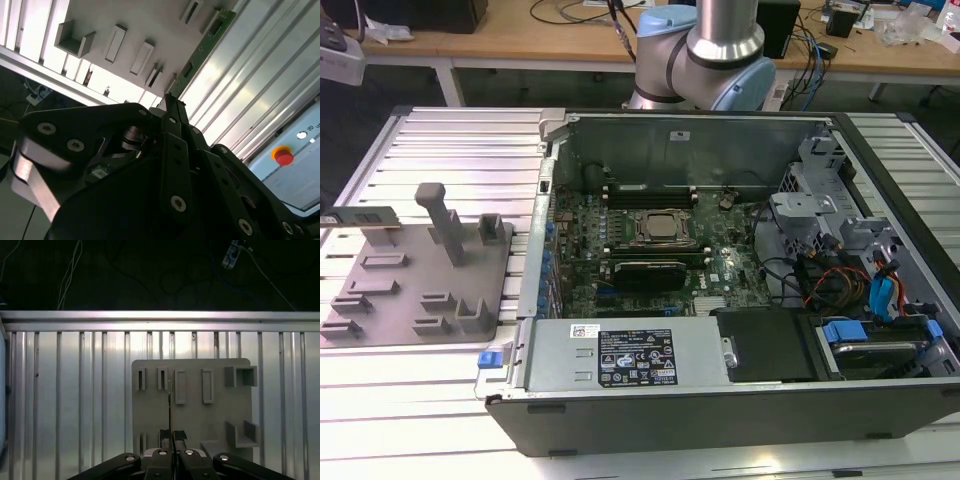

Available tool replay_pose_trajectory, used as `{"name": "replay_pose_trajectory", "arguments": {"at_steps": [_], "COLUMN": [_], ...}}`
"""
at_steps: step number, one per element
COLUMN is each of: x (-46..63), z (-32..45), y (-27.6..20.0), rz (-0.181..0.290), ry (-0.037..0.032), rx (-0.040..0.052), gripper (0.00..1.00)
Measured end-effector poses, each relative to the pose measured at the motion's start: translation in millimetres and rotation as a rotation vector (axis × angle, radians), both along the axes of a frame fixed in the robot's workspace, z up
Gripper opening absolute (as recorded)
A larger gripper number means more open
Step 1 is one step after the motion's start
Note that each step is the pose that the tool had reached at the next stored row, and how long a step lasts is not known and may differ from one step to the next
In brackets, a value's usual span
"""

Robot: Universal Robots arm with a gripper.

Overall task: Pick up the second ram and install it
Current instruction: 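Pick up the second ram and move it above second insertion slot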

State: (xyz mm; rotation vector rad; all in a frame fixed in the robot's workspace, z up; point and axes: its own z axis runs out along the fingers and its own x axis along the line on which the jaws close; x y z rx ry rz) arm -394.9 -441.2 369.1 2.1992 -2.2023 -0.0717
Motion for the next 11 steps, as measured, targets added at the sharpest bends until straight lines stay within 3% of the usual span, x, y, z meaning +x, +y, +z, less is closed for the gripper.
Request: {"name": "replay_pose_trajectory", "arguments": {"at_steps": [11], "x": [0.0], "z": [26.7], "y": [0.0], "rz": [0.0], "ry": [-0.005], "rx": [0.0065], "gripper": [0.09]}}
